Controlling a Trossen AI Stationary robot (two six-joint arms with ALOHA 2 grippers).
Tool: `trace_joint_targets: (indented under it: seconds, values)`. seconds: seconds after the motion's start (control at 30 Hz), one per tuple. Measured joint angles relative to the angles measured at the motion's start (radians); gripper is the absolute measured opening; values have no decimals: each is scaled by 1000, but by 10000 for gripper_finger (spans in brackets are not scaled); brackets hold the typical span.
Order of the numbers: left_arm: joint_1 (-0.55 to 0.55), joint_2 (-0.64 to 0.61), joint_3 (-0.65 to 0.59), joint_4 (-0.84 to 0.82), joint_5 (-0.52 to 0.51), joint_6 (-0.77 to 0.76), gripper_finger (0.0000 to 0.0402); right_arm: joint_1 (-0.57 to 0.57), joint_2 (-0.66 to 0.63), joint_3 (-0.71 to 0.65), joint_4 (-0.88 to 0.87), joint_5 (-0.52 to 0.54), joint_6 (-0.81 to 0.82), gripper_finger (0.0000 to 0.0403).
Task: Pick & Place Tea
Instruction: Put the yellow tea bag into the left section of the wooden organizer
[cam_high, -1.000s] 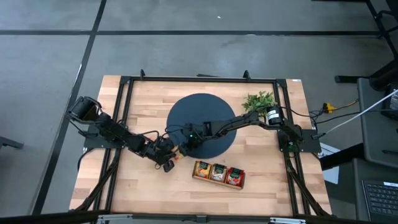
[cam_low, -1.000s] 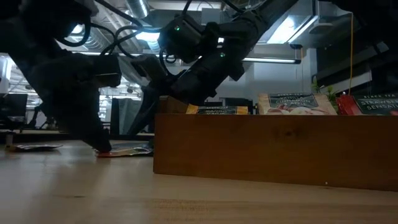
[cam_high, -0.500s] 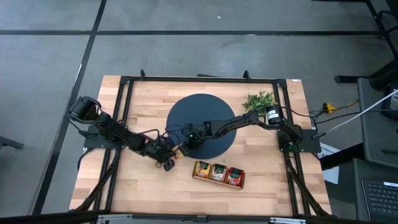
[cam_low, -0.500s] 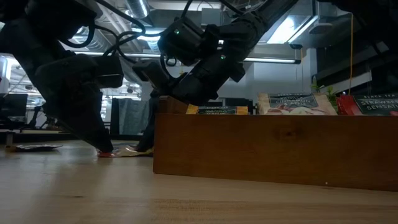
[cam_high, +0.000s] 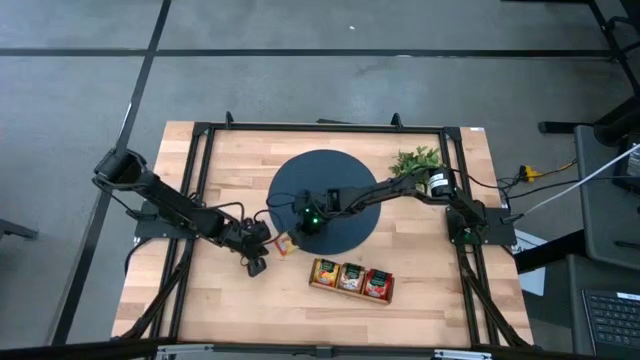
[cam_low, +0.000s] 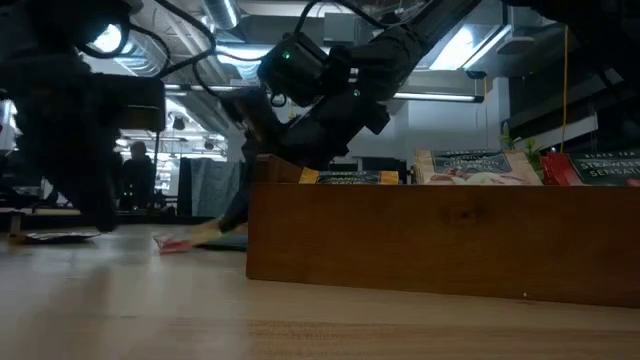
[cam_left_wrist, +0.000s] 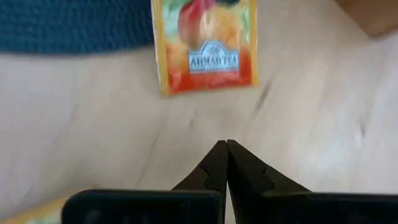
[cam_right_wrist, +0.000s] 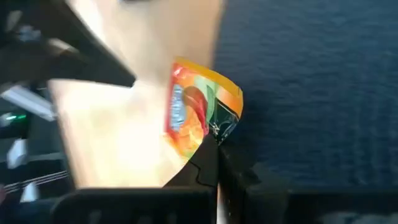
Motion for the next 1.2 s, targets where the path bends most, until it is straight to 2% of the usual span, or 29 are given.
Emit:
trace_joint_targets:
  seconds: [0.17, 0.4, 0.57, 0.67, 0.8, 0.93, 1.2]
  values:
    - [-33, -86, 1, -122, 36, 0, 3, -14, -34, 28, 0, -94, -19, 3]
    - [-100, -188, 2, -194, 3, 0, 3, -20, -40, 155, -59, -351, -20, 2]
    - [-129, -214, 3, -207, -34, 0, 3, -4, -40, 287, -223, -500, -70, 2]
    - [-135, -218, 3, -210, -47, 0, 3, 13, -41, 380, -389, -555, -153, 2]
    - [-144, -217, 3, -210, -57, 0, 3, 56, -41, 488, -679, -559, -349, 2]
    - [-147, -217, 4, -209, -65, -2, 3, 108, -41, 539, -868, -484, -461, 2]
    - [-148, -217, 4, -205, -82, -2, 3, 184, -41, 546, -927, -425, -494, 2]
